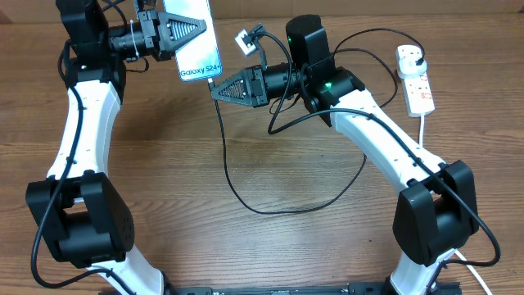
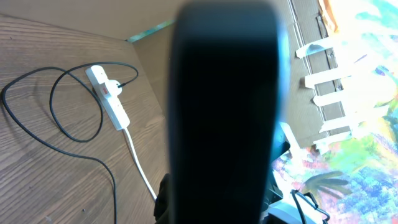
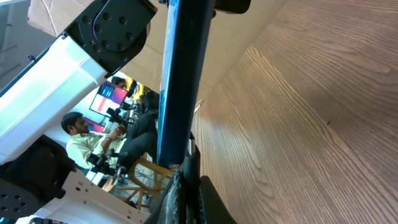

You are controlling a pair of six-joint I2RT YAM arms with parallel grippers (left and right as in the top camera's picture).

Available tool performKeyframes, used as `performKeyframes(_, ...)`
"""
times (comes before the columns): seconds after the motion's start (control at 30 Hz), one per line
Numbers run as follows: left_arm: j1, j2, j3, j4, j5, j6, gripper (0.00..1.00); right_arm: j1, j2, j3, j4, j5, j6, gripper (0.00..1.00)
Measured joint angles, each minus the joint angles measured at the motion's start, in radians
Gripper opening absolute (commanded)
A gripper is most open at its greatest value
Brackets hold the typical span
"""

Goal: Plug charger to phone and switch on socket

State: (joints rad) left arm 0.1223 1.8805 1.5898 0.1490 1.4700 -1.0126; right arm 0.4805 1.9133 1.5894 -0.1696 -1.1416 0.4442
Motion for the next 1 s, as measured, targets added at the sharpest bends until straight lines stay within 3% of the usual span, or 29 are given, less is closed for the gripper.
performKeyframes(1.0,0.0,0.0,0.0,0.0,0.0,0.0,0.04,0.04,0.0,0.0,0.011,0.019,0.0,0.04)
